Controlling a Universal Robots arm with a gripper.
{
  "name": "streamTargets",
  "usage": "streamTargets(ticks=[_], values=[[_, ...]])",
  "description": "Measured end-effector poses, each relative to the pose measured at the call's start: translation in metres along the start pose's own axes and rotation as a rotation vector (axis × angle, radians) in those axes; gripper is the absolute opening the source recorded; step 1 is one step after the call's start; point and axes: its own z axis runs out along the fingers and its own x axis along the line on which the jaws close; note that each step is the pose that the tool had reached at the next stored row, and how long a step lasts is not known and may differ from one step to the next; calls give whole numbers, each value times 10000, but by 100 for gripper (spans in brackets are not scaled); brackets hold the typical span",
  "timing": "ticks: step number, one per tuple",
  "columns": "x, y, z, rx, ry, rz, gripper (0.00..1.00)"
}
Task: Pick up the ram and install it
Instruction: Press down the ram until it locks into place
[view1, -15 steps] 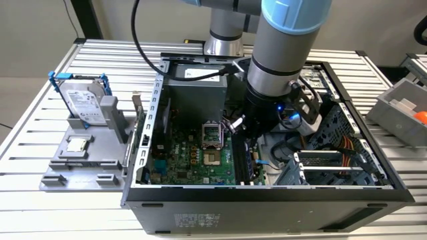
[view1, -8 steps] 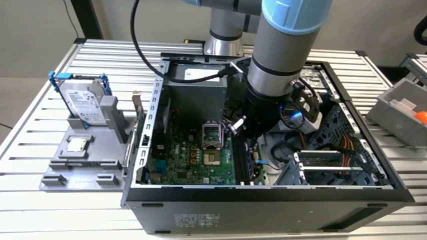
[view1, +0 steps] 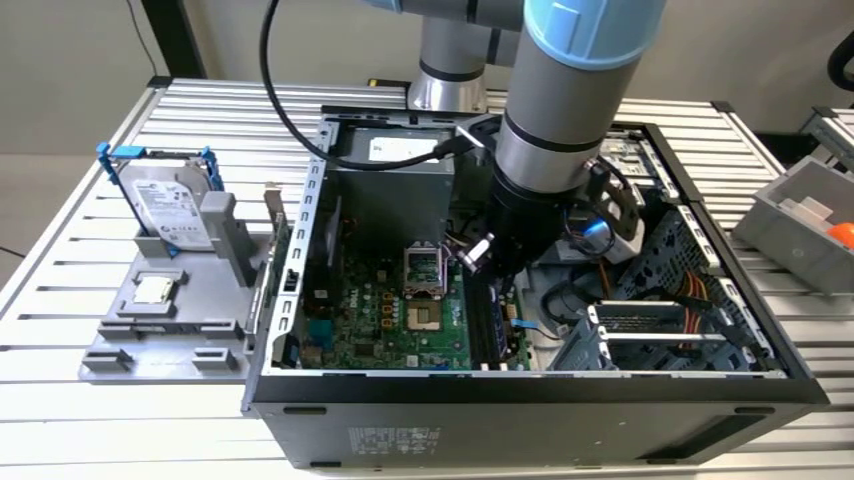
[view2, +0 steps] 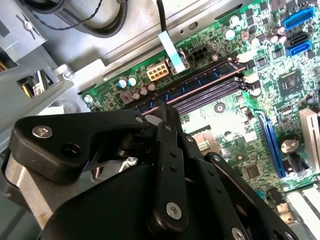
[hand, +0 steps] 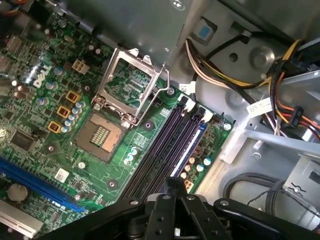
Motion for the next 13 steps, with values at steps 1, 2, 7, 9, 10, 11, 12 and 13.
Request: streamTargets(ticks=[1, 2, 7, 9, 10, 11, 12, 13], values=[[0, 0, 0, -3, 0, -83, 0], [-1, 0, 0, -6, 1, -165, 0], [-7, -4, 0, -22, 4, -595, 0], [-8, -5, 0, -28, 5, -761, 0], [-10, -6, 0, -31, 5, -845, 0], [-11, -6, 0, -34, 6, -932, 0], [-12, -7, 0, -37, 7, -1019, 0], [-13, -8, 1, -40, 7, -1102, 0]])
